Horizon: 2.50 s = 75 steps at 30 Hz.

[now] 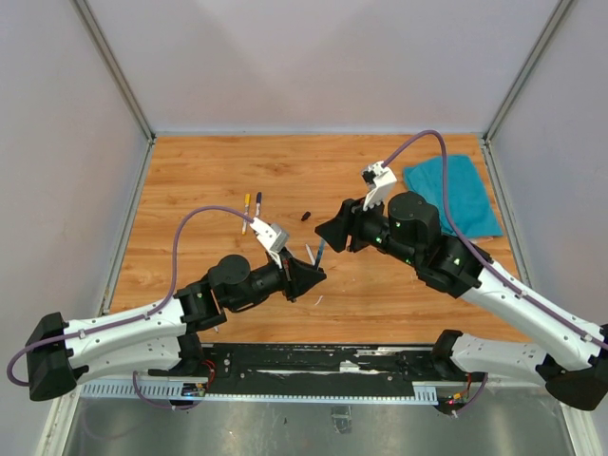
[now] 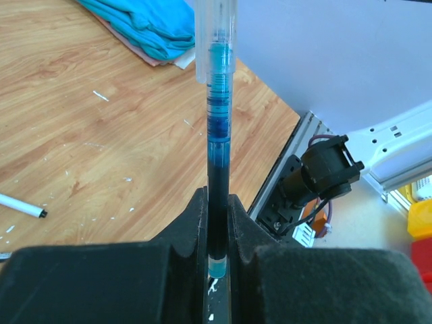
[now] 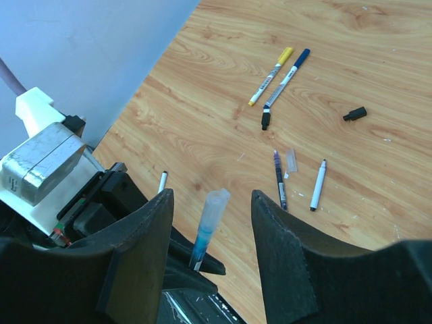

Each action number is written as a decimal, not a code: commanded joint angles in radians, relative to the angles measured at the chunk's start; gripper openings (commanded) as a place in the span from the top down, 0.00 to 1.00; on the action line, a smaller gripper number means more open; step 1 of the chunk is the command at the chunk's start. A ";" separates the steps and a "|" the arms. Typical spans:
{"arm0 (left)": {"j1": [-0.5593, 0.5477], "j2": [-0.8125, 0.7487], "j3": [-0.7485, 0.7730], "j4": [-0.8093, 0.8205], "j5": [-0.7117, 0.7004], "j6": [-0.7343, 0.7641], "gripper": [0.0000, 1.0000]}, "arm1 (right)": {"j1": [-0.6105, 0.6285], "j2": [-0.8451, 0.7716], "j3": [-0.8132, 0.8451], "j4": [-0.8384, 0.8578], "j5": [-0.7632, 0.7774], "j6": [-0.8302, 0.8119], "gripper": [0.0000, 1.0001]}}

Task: Insert the pens into the pen caps
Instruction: Press the pen cap onto the pen.

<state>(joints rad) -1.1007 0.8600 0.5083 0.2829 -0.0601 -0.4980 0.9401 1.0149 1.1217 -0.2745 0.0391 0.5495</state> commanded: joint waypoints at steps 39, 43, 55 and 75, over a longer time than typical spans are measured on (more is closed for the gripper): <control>0.001 -0.007 0.129 0.137 -0.080 0.039 1.00 | 0.044 -0.056 -0.325 0.107 -0.043 0.148 0.99; 0.001 -0.006 0.149 0.204 -0.057 -0.010 1.00 | 0.123 -0.055 -0.386 0.092 -0.003 0.193 1.00; 0.000 -0.050 0.169 0.252 -0.103 -0.007 0.99 | 0.325 -0.055 -0.519 0.063 0.100 0.312 0.99; 0.001 -0.045 0.018 0.040 -0.060 -0.026 1.00 | 0.315 -0.260 -0.281 0.034 0.510 0.026 0.60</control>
<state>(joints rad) -1.1088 0.8375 0.5312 0.2081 -0.0536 -0.5072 1.2503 0.7879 0.7574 -0.1135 0.4797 0.7219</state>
